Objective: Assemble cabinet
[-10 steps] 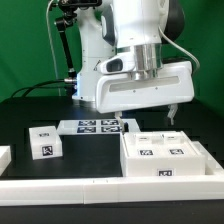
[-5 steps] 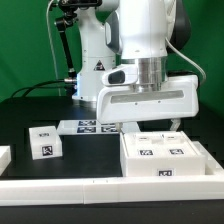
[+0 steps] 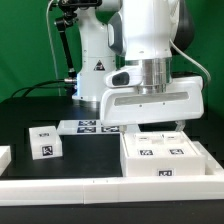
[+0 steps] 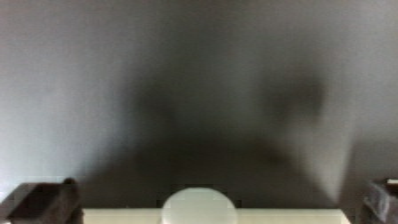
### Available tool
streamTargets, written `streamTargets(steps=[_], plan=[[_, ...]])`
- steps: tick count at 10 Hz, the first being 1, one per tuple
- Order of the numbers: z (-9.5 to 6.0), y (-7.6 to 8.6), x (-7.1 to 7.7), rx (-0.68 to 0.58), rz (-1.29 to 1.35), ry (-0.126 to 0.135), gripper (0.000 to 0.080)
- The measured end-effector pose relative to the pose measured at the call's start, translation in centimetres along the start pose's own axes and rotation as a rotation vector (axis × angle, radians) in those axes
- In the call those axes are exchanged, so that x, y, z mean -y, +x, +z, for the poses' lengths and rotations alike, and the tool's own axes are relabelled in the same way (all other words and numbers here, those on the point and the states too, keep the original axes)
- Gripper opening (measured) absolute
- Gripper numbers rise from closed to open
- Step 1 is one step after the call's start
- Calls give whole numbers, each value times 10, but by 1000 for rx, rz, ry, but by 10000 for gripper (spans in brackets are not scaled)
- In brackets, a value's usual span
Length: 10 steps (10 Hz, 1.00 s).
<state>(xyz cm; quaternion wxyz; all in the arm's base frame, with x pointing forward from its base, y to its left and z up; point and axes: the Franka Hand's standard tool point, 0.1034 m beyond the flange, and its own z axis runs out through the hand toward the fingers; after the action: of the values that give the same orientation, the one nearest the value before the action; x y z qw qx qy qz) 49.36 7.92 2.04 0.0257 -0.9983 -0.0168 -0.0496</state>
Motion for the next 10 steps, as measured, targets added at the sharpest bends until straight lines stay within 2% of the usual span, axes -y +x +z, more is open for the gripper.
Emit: streamTargets(steps=[3, 5, 10], plan=[[1, -1, 0, 2, -4, 0, 796], [7, -10, 3, -7, 20, -3, 796], [12, 2, -16, -19, -19, -13, 796]])
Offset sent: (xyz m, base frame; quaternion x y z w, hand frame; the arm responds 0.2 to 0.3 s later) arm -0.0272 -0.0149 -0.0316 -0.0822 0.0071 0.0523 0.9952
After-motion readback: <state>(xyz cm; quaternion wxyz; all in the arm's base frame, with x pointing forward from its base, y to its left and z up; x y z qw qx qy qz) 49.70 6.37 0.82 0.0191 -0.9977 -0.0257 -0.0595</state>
